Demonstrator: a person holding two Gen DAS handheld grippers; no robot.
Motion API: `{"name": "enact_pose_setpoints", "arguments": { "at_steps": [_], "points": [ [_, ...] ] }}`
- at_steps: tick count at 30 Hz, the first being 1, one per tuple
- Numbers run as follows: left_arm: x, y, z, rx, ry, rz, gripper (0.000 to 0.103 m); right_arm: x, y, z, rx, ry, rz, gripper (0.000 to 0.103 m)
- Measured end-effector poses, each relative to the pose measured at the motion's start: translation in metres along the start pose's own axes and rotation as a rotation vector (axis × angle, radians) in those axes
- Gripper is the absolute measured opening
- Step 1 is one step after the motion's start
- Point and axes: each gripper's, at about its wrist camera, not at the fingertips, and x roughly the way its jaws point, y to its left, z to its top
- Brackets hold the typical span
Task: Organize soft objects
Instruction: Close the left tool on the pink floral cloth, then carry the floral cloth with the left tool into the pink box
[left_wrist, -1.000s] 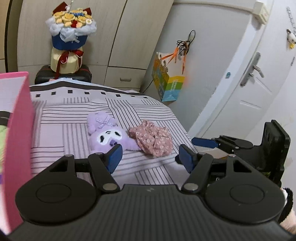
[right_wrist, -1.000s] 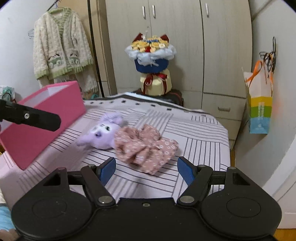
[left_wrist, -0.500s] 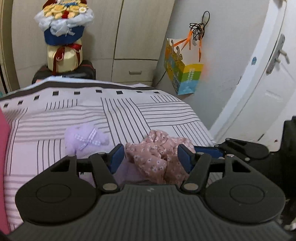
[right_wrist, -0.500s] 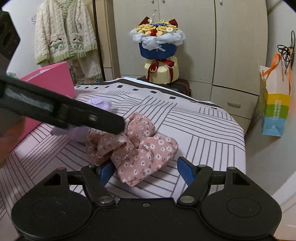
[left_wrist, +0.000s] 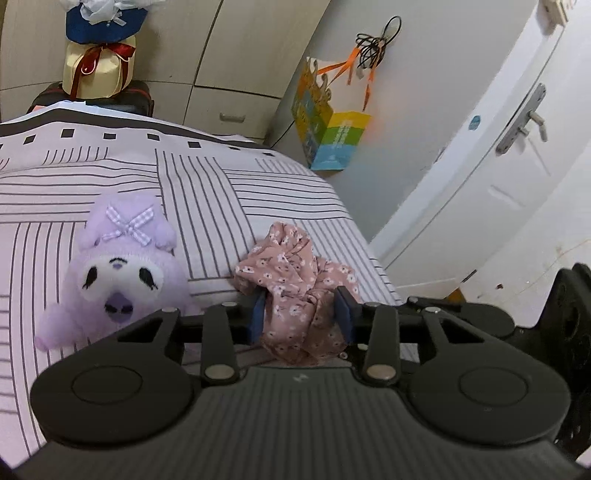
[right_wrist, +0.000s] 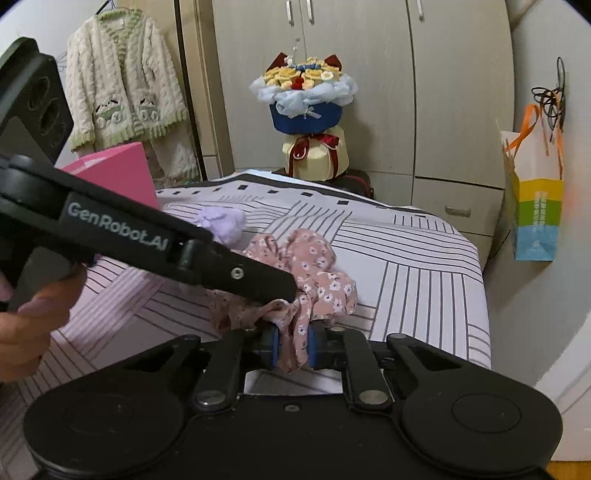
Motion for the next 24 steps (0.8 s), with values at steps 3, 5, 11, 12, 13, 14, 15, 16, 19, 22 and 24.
{"name": "enact_pose_setpoints", "arguments": {
  "at_steps": [3, 5, 11, 12, 13, 14, 15, 16, 19, 22, 24],
  "points": [
    [-0.012, -0.004, -0.006, -0.002, -0.008, -0.016, 0.038, -0.011, 0.011, -0.002, 0.0, -0.019, -0.019, 0.017],
    [-0.019, -0.005, -0.008, 0.0, -0.006, -0.02, 0.038, -0.017, 0.019, -0.002, 0.0, -0.022, -0.032, 0.017],
    [-0.043, -0.008, -0.018, 0.002, 0.013, -0.047, 0.038, -0.037, 0.037, -0.005, 0.032, -0.007, -0.018, 0.017],
    [-0.048, -0.008, -0.021, 0.004, 0.016, -0.05, 0.038, -0.041, 0.041, -0.005, 0.027, -0.004, -0.014, 0.018],
    [-0.053, -0.009, -0.023, 0.005, 0.019, -0.052, 0.038, -0.045, 0.045, -0.006, 0.022, -0.001, -0.011, 0.018],
    [-0.058, -0.009, -0.026, 0.004, 0.021, -0.055, 0.038, -0.049, 0.049, -0.007, 0.019, 0.002, -0.008, 0.018],
    [-0.064, -0.009, -0.028, -0.002, 0.019, -0.06, 0.038, -0.054, 0.054, -0.007, 0.017, 0.004, -0.004, 0.018],
    [-0.072, -0.01, -0.031, -0.011, 0.012, -0.068, 0.038, -0.059, 0.058, -0.008, 0.016, 0.005, 0.0, 0.018],
    [-0.095, -0.013, -0.039, -0.011, 0.002, -0.096, 0.038, -0.077, 0.071, -0.006, 0.031, 0.009, 0.003, 0.018],
    [-0.118, -0.016, -0.045, -0.01, 0.008, -0.114, 0.038, -0.096, 0.083, -0.005, 0.037, 0.015, 0.039, 0.018],
    [-0.132, -0.017, -0.049, -0.01, 0.012, -0.128, 0.038, -0.108, 0.093, -0.004, 0.012, 0.015, 0.052, 0.018]
  ]
}}
